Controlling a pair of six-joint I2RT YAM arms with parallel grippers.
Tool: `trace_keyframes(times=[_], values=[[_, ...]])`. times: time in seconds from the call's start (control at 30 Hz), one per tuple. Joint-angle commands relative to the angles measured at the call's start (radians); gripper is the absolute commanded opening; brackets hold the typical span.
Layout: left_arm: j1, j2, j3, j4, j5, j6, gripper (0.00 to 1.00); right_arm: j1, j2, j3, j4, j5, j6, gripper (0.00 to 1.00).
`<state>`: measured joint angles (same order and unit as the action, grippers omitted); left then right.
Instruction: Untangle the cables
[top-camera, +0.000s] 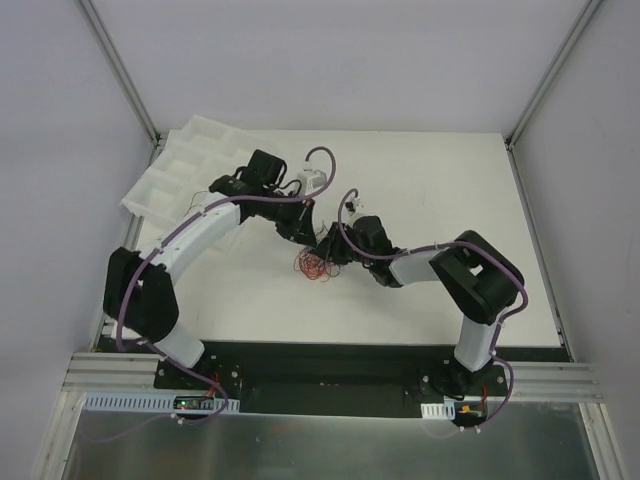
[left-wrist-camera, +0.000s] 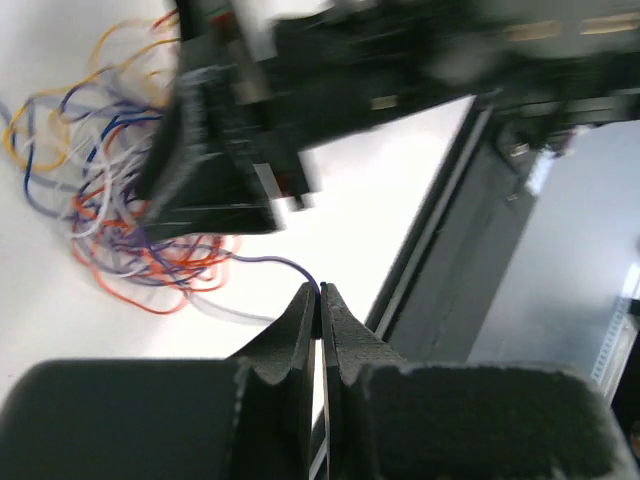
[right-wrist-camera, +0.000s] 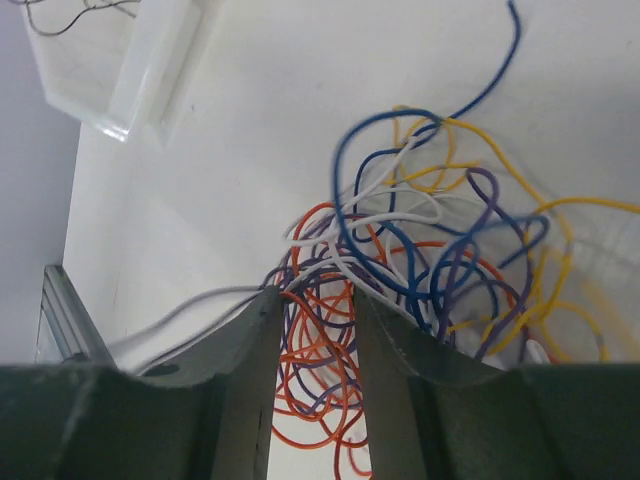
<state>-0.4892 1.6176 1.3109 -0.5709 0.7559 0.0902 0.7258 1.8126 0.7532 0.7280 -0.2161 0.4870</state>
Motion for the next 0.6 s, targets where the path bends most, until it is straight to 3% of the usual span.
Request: trace_keyframes(times=[0.0,0.1,0.3,0.43,0.57], values=[[0.0,-0.249,0.12,0.04,0.149,-0.087,0.0,-0.028,0.039,0.063,-0.048,0.105,0.065,0.39],[0.0,-0.373,0.212,0.058,0.117,-0.139,0.0,-0.058,0.036,0.077,-0.146,0.168,0.074,0.4],[0.0,-0.536,0.392,0.072,-0.122,-0.146,0.0,-0.124,-0.015,0.066,-0.376,0.337,0.117,0.4],[0.0,-0.588,0.493,0.085,-0.231,-0.138,0.0,-0.181,-0.035,0.067,-0.479,0.414,0.195,0.39],[0.0,-0.591,0.544,0.108,-0.234,-0.159,0.0,-0.229,-0.05,0.089,-0.575,0.483,0.246,0.38]])
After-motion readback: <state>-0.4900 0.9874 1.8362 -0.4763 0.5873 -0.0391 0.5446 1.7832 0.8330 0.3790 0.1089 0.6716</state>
